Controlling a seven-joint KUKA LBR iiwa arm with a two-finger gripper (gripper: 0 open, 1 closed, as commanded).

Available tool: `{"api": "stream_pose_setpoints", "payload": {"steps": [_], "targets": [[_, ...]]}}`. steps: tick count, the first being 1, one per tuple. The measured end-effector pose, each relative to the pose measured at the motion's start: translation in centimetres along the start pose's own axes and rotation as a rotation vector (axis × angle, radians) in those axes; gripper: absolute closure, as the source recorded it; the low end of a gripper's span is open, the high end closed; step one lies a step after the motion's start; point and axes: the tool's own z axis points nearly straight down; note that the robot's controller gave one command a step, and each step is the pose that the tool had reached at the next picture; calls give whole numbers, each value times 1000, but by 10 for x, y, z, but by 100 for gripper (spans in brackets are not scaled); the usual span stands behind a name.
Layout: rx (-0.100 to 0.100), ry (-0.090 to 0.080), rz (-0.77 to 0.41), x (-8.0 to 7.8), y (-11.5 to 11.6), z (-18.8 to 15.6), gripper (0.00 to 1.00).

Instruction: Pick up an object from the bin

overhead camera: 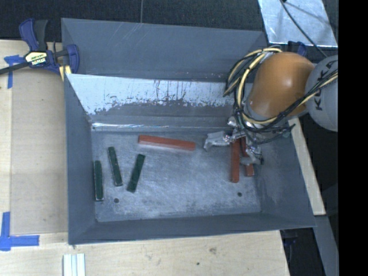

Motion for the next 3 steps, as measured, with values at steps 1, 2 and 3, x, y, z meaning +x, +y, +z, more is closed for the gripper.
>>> {"api": "stream_pose_setpoints", "payload": {"steps": [1,2,3], "targets": [[0,-1,4,1,-1,-1,100],[8,-3,0,3,20,-124,100],[4,-1,-560,7,5,-173,100]]}}
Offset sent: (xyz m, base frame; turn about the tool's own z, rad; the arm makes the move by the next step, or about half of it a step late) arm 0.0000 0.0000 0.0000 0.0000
